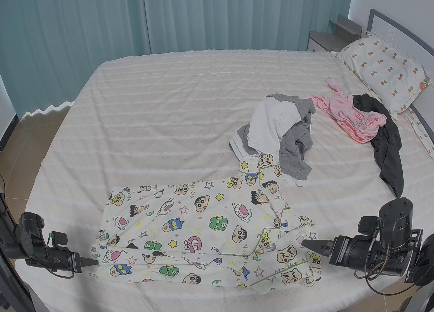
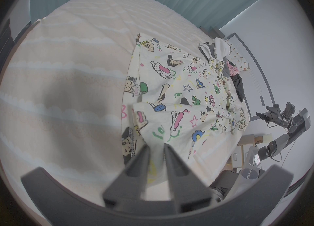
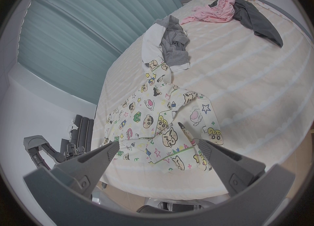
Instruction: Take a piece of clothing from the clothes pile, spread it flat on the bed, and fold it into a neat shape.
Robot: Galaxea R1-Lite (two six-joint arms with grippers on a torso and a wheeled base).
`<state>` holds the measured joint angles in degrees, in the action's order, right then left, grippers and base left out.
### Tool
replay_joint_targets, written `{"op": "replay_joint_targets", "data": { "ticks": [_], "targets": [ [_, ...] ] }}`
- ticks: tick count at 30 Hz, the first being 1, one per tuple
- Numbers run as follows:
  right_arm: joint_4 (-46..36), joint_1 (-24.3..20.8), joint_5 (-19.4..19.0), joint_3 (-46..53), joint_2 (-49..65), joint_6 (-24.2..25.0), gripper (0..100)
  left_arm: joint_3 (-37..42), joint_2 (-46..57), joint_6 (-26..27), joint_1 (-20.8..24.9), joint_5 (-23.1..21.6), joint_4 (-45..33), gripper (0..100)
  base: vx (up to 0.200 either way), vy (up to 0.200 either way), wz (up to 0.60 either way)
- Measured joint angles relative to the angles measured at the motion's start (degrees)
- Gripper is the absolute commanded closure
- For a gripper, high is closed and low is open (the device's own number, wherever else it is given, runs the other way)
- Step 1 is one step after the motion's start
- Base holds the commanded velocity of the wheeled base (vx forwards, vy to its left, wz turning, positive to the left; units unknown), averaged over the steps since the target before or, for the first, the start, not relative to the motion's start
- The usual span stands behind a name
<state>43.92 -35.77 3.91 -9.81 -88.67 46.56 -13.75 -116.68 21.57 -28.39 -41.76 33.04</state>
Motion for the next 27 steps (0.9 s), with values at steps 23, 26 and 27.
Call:
{"op": "replay_joint_targets", "data": {
  "ticks": [23,26,27],
  "targets": [
    [0.11,13.14,-19.1,-0.44,-14.17,-20.0,0,0.22,-7.66,-10.3,-1.27,-8.22,20.44,0,0.0,0.0,0.0],
    [0.44,14.35,-20.52,-1.6,-17.93,-22.31,0,-1.4,-7.91,-10.87,-0.4,-8.66,20.6,0,0.0,0.0,0.0],
    [0.66,14.67,-20.99,-2.08,-19.15,-22.94,0,-1.95,-8.0,-11.06,-0.02,-8.77,20.64,0,0.0,0.0,0.0]
  ]
}}
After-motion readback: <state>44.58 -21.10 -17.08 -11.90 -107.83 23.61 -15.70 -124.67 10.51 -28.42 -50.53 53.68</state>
